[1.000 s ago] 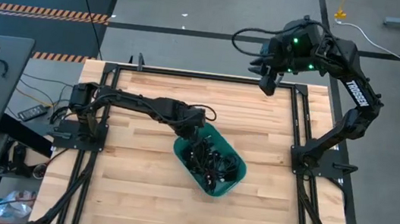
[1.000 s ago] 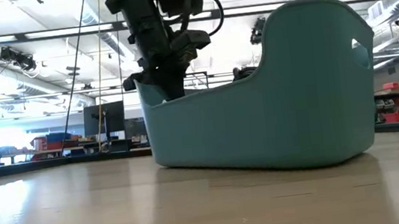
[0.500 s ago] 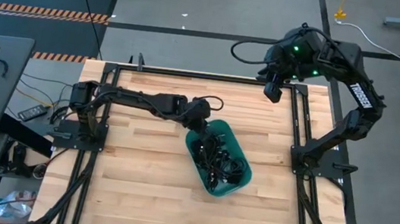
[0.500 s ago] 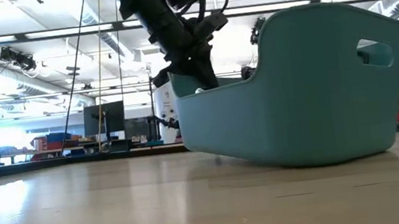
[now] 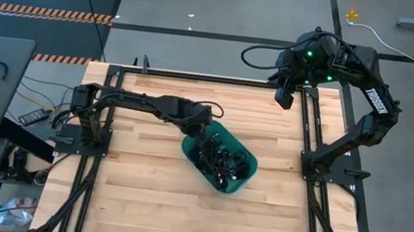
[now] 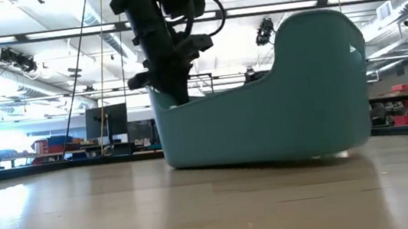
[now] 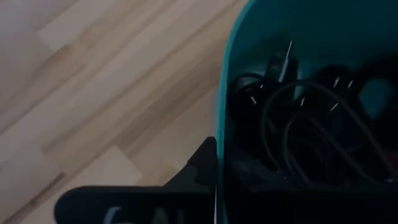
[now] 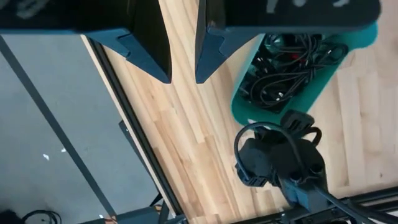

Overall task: Pick and place USB-C Cables
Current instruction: Adjust the green bin

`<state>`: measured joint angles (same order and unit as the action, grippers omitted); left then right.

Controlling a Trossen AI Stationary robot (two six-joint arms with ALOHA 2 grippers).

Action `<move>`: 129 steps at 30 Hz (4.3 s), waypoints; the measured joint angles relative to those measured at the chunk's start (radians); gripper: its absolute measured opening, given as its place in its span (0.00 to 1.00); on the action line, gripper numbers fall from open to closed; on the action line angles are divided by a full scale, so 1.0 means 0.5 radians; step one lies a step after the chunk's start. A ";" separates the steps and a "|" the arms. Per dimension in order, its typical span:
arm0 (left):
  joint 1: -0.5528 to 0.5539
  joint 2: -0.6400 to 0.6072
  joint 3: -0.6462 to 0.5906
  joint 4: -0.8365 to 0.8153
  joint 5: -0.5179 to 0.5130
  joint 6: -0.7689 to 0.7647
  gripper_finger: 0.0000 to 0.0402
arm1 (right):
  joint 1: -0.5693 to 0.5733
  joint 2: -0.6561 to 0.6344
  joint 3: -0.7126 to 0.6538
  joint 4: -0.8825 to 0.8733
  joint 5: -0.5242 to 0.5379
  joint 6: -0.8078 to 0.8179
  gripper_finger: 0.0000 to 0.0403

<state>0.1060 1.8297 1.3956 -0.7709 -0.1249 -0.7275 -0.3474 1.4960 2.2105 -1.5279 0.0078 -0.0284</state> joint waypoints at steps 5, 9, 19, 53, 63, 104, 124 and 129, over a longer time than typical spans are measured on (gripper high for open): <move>-0.091 -0.003 0.001 -0.081 0.071 -0.058 0.02 | 0.002 0.000 0.000 -0.002 0.000 0.007 0.19; -0.172 -0.025 -0.006 -0.124 0.137 -0.138 0.02 | 0.002 0.000 0.000 -0.005 -0.002 0.007 0.19; -0.309 -0.142 -0.017 -0.170 0.033 -0.296 0.01 | 0.002 0.000 0.000 -0.016 -0.002 0.000 0.19; -0.206 -0.125 -0.013 -0.125 0.011 -0.200 0.01 | 1.246 -0.340 -2.342 1.377 -0.414 2.081 0.50; -0.206 -0.127 -0.012 -0.105 0.020 -0.199 0.02 | 1.245 -0.253 -2.341 1.342 -0.176 2.075 0.49; -0.258 -0.199 -0.015 -0.242 0.133 -0.335 0.02 | 0.566 0.018 -2.007 0.945 0.332 0.662 0.01; -0.230 -0.363 -0.009 -0.374 0.014 -0.401 0.02 | 0.321 0.018 -2.002 1.299 0.110 0.424 0.00; -0.216 -0.324 -0.010 -0.344 0.034 -0.392 0.02 | 0.291 0.036 -2.033 1.339 0.111 0.405 0.00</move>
<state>-0.0019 1.6680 1.3907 -0.9431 -0.1080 -0.9237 -0.2019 1.5137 1.1941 -0.8586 0.0631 0.1738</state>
